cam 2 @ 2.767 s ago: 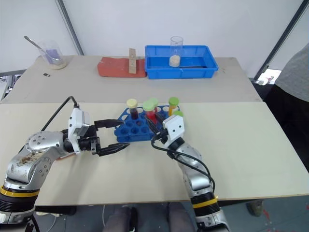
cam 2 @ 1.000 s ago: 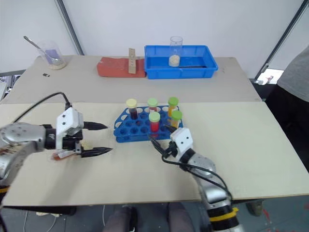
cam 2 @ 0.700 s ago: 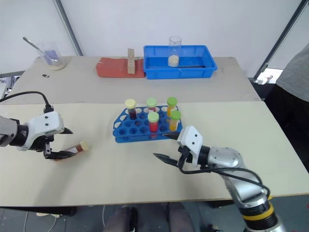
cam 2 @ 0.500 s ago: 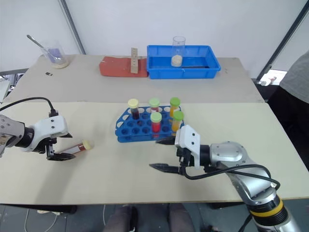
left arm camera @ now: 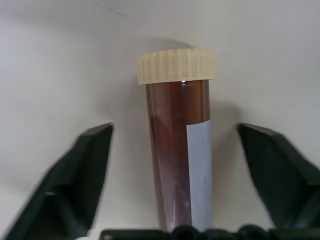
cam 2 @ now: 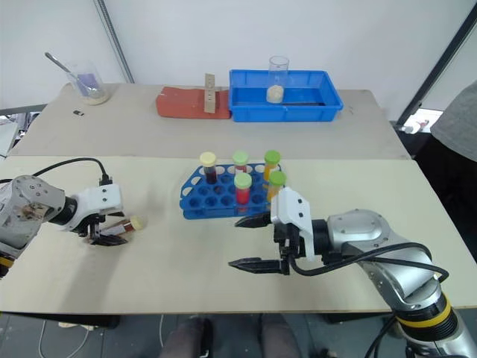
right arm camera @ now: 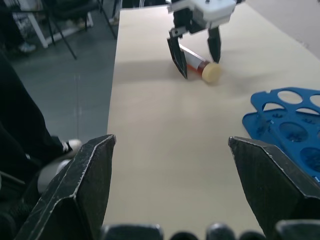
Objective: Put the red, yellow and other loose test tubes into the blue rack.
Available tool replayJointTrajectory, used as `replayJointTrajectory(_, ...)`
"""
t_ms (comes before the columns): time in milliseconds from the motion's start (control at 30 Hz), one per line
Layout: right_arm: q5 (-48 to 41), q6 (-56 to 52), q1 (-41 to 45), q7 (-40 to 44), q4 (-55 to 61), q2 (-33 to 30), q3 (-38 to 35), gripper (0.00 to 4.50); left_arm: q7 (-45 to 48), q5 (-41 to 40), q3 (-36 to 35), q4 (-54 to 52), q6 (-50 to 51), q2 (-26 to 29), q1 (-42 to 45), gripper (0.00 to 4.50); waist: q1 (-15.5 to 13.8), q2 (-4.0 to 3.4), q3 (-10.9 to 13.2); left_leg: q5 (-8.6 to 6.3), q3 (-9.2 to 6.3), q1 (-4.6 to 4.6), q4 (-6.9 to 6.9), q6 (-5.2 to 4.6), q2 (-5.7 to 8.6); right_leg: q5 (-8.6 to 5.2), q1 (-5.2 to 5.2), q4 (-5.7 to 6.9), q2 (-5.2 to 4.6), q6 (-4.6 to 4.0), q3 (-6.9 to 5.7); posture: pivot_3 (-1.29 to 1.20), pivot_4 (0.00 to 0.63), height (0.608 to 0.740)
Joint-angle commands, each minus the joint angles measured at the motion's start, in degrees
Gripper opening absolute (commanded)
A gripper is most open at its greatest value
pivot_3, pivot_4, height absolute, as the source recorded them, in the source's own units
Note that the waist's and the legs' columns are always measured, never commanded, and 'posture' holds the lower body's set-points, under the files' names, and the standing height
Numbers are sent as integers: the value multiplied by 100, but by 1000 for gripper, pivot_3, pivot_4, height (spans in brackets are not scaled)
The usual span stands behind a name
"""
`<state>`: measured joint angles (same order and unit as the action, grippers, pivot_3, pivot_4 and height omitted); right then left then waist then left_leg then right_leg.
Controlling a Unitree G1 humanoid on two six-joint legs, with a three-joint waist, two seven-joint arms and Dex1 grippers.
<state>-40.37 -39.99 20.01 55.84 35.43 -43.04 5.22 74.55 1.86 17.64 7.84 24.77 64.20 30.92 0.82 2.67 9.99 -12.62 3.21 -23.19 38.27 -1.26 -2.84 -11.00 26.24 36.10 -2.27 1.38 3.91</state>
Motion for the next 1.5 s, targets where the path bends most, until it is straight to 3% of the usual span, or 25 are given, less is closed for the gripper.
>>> replayJointTrajectory(33,-450,-176,171,-138,128,46,-344,4029,-23,245,47,86,30,-85,97,2172,-2,0,0,0,0,1,0,0,0,0,0,3,0,0,0,0,150,740)
replayJointTrajectory(100,-561,-247,200,-173,123,22,-393,4029,17,289,42,85,46,-121,104,1182,-2,-1,0,1,-1,5,3,0,0,1,-2,10,0,0,0,0,150,740)
replayJointTrajectory(133,-590,-268,215,-173,113,-6,-405,4029,48,303,42,82,36,-130,108,894,-2,0,0,1,-2,7,4,0,0,1,-4,12,0,0,0,0,150,740)
replayJointTrajectory(333,-524,-303,197,144,73,-460,-376,4029,352,289,-78,86,-306,9,246,869,-3,-1,0,1,-2,2,7,-1,0,2,-4,7,1,-1,0,0,150,740)
replayJointTrajectory(500,-129,53,30,375,116,-880,-425,4029,146,-324,-779,-48,52,-370,830,869,-24,7,4,1,-5,-12,12,-1,0,5,1,-1,0,4,-1,0,150,740)
replayJointTrajectory(700,-30,197,-199,171,257,-936,-788,4029,-614,-2245,-2247,-1324,1042,-1894,839,869,-17,7,4,-2,-7,-35,58,-4,3,42,-4,-4,-7,69,0,0,150,740)
replayJointTrajectory(867,75,164,-215,-239,408,-832,-882,4029,-1349,-2933,-2594,-2020,1174,-2841,283,869,42,6,3,-2,-4,-32,61,-5,5,49,-4,-7,-8,77,8,0,150,740)
replayJointTrajectory(967,183,6,-77,-761,416,-688,-882,4029,-1737,-3050,-2641,-1934,944,-3308,142,869,25,7,3,-2,-14,-24,60,-4,2,48,-7,5,3,70,4,0,150,740)
replayJointTrajectory(1233,98,-189,-238,-1007,649,-774,-902,4029,-2102,-2742,-2252,-1312,-131,-3978,-73,869,-8,7,2,-2,-13,-26,61,-5,5,52,-13,-7,0,66,6,0,150,740)
replayJointTrajectory(1500,-343,-535,-592,-1197,940,-809,-1185,4029,-2003,-2461,-1821,-466,-873,-4303,110,869,-13,7,2,-2,-14,-31,62,-5,9,55,-13,-13,-4,71,6,0,150,740)
